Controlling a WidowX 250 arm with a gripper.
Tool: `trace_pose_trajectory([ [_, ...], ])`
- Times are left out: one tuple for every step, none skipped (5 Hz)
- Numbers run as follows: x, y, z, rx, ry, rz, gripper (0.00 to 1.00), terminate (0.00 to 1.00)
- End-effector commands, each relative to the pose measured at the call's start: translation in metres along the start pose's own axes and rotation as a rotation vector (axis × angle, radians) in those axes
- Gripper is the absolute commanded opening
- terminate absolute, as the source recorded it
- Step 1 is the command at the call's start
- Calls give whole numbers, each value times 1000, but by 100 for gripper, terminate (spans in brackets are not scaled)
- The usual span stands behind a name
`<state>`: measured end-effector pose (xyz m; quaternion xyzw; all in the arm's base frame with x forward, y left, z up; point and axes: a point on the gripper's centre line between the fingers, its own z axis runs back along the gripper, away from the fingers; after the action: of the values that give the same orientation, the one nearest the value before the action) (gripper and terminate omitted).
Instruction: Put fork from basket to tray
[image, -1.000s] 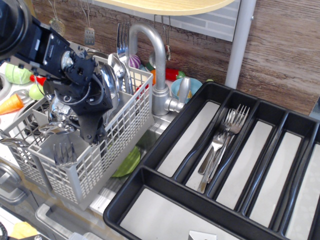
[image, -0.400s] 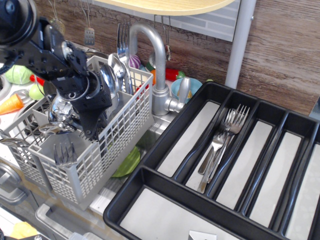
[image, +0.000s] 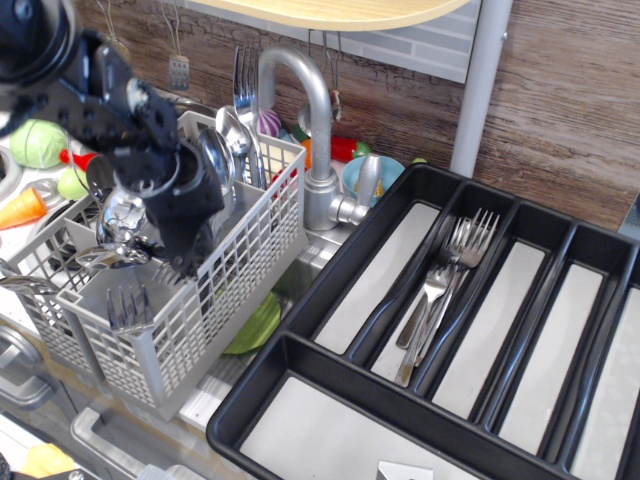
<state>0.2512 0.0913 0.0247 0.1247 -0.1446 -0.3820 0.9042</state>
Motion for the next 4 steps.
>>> trace_pose_trajectory([
  [21,18,73,86,102,52,0,0],
  [30,16,107,71,167,98,0,0],
  [42,11,132,-10,228,169,0,0],
  [62,6,158,-112,336,240,0,0],
])
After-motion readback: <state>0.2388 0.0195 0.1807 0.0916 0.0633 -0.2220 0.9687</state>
